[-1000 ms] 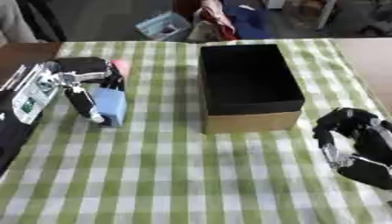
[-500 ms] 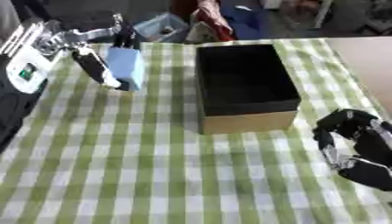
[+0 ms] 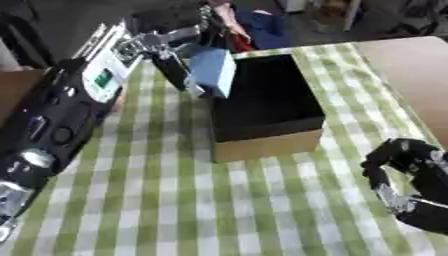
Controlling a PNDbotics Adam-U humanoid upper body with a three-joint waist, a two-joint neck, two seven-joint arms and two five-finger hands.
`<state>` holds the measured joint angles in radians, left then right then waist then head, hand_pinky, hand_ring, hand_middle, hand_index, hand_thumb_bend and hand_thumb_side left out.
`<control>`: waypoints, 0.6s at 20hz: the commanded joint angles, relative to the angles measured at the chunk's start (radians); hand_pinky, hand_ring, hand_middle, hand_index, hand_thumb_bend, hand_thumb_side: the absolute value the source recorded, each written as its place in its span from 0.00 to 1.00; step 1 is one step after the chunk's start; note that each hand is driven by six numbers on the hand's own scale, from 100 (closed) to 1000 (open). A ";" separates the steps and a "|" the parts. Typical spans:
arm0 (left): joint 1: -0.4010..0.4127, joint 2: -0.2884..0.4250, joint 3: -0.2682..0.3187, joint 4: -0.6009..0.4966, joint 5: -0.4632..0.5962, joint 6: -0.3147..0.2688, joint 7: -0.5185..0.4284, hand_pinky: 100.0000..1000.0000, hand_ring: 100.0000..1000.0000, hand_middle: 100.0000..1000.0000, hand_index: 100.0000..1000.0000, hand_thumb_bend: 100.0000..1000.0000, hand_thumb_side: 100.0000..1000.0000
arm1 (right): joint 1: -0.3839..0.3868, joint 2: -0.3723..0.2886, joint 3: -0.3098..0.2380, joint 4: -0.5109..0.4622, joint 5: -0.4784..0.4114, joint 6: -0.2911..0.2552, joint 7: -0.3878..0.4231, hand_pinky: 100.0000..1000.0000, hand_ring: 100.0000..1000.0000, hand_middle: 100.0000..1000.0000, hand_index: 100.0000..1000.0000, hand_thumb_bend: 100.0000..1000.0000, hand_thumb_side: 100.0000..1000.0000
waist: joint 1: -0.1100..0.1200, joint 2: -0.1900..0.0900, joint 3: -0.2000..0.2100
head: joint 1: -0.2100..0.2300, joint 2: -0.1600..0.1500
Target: Pick up objects on the table and place them in the box.
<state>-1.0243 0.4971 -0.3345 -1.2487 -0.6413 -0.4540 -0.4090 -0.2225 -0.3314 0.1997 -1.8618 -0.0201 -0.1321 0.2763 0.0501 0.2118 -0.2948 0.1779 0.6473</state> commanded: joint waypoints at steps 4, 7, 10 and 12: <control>-0.008 -0.030 -0.029 0.018 -0.030 -0.052 -0.027 0.59 0.42 0.42 0.59 0.52 0.00 | -0.021 -0.016 0.004 -0.016 -0.014 0.000 0.011 0.63 0.48 0.47 0.60 0.00 0.00 | 0.004 -0.006 -0.016 | 0.004 -0.023; 0.001 -0.036 -0.037 0.021 -0.032 -0.068 -0.042 0.61 0.46 0.47 0.66 0.56 0.05 | -0.022 -0.015 0.003 -0.016 -0.014 0.000 0.010 0.63 0.48 0.47 0.60 0.00 0.00 | 0.005 -0.003 -0.016 | 0.000 -0.024; 0.004 -0.034 -0.037 0.015 -0.027 -0.074 -0.052 0.63 0.50 0.52 0.74 0.63 0.10 | -0.021 -0.014 0.001 -0.016 -0.014 0.000 0.009 0.63 0.48 0.47 0.60 0.00 0.00 | 0.005 -0.002 -0.012 | -0.002 -0.024; 0.005 -0.030 -0.033 0.006 -0.017 -0.073 -0.054 0.65 0.52 0.54 0.76 0.67 0.13 | -0.020 -0.014 0.000 -0.015 -0.014 0.000 0.009 0.63 0.48 0.47 0.60 0.00 0.00 | 0.004 -0.001 -0.009 | -0.003 -0.024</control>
<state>-1.0035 0.4487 -0.3736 -1.2237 -0.6656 -0.5252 -0.4598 -0.2333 -0.3313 0.2041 -1.8618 -0.0282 -0.1309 0.2852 0.0596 0.2239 -0.3048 0.1785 0.6311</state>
